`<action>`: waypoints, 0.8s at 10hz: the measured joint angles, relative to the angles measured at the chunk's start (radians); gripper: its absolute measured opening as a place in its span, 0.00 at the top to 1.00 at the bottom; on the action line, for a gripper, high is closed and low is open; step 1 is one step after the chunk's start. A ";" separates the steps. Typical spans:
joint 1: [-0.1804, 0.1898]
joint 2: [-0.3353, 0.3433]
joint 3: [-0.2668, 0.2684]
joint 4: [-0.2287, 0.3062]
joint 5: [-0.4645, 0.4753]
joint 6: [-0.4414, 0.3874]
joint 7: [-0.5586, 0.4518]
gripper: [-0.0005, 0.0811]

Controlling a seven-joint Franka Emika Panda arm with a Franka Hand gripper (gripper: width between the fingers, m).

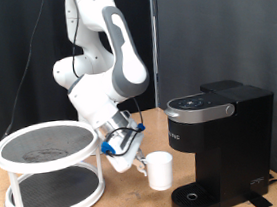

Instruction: Make a cup of coffee with the keurig machine

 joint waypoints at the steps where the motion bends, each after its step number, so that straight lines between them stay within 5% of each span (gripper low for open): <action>1: 0.003 0.001 0.017 0.007 0.008 -0.004 0.000 0.99; 8: 0.031 0.050 0.119 0.055 0.082 0.036 0.028 0.99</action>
